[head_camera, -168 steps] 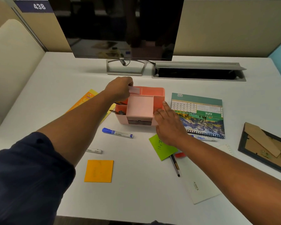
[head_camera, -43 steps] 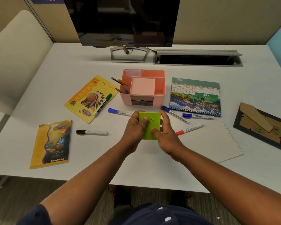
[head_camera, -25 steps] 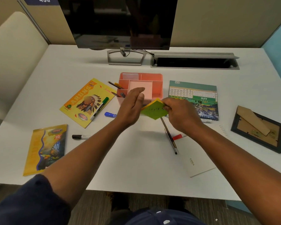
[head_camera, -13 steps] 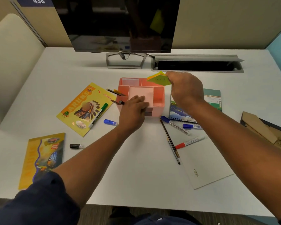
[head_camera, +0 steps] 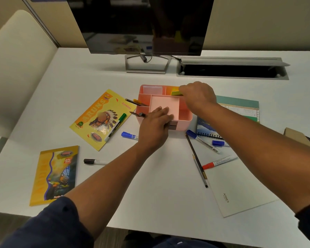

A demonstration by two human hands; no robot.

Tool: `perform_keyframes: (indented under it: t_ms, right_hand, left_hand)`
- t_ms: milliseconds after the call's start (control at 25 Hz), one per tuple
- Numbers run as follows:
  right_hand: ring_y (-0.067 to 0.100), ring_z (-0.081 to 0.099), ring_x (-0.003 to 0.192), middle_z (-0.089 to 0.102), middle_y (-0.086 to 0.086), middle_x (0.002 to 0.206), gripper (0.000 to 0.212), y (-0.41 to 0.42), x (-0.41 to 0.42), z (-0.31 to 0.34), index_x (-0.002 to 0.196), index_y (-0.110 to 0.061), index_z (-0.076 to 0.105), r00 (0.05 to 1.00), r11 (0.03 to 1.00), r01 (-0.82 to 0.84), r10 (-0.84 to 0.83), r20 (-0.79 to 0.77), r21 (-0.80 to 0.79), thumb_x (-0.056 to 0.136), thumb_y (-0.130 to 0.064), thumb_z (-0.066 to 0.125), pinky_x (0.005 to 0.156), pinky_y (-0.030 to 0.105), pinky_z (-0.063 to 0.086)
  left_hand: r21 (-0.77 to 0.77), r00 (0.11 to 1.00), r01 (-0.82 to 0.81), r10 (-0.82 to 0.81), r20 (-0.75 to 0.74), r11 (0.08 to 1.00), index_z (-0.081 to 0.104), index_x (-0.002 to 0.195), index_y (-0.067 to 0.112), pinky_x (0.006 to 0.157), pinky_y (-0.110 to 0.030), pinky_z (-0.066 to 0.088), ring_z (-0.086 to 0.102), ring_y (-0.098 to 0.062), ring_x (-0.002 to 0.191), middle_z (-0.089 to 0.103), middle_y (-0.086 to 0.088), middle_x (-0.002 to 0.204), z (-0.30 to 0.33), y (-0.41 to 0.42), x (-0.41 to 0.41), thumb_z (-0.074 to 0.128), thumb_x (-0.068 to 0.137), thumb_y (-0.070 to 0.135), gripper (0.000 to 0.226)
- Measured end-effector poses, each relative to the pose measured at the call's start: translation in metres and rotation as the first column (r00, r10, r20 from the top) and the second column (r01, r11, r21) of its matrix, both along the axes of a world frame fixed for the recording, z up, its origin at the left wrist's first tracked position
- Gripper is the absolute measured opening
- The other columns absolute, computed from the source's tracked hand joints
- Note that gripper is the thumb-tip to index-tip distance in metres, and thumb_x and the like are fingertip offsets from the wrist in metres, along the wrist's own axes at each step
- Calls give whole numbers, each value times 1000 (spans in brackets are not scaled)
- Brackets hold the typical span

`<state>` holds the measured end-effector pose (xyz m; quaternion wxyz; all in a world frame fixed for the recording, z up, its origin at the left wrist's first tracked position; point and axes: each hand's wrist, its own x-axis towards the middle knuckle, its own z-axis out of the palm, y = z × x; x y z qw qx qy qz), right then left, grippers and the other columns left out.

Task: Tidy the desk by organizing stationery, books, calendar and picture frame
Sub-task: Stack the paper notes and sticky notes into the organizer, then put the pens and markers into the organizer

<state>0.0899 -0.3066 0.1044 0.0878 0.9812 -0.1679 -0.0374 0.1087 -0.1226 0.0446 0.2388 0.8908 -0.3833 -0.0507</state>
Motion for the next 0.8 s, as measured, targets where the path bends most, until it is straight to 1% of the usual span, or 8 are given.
perform_keyframes:
  t_ms: [120,200,280,360,480,560,680,800]
  right_hand:
    - [31,59,102,63,13,110,32,0,4,-7,127,-19,59,997,1000,27,-27,-71,2,96,-27,62,81,38,51]
    - [32,56,105,56,14,110,36,0,4,-12,127,-20,60,993,989,110,-104,-63,103,93,-32,65,84,39,50]
    - [33,52,107,53,14,111,35,0,1,-16,125,-21,59,992,975,124,-123,-20,184,93,-34,65,86,41,50]
    - [33,52,107,58,15,115,37,2,-3,-17,127,-18,56,998,986,51,-55,24,158,93,-31,66,89,43,50]
    - [34,54,118,60,14,134,58,5,-19,-21,144,-12,45,986,975,-6,-31,166,221,92,-18,68,98,46,45]
    - [33,58,113,64,13,130,50,9,-36,-22,142,-8,48,946,964,-42,-46,320,262,95,-15,64,94,47,49]
    - [38,62,95,71,19,109,33,20,-73,-22,123,1,62,889,925,-128,-53,454,358,100,-15,45,80,50,54]
    - [41,66,101,71,23,113,31,32,-112,-24,125,2,64,894,891,-117,-98,437,439,97,-7,56,85,50,55]
  left_hand:
    - [8,1000,1,-1,-6,1000,70,126,18,111,-48,40,49,-31,137,58,-4,144,1,0,-1,62,98,17,29]
    - [12,1000,-10,10,-12,1000,70,126,19,111,-48,39,48,-30,138,57,-3,144,0,0,-1,62,98,18,29]
    - [14,1000,-17,17,-12,1000,70,126,20,112,-47,39,49,-29,138,57,-2,144,-1,0,-1,62,98,19,29]
    - [13,1000,-15,15,-9,1000,70,126,20,112,-47,39,49,-29,137,57,-2,144,-1,0,-2,62,98,19,30]
    - [16,1000,-16,16,0,1000,70,126,20,111,-45,39,49,-28,137,57,-2,144,-2,-1,-2,61,98,20,30]
    - [17,1000,-19,19,9,1000,70,126,20,111,-44,39,48,-28,138,58,-2,144,-3,-1,-2,62,97,20,29]
    - [9,999,-11,10,34,1000,70,125,20,110,-45,40,48,-28,137,58,-2,143,-5,1,-2,62,97,20,29]
    - [1,998,6,-6,61,1000,69,126,19,109,-48,42,49,-28,137,59,-3,142,-6,2,-2,62,97,19,30]
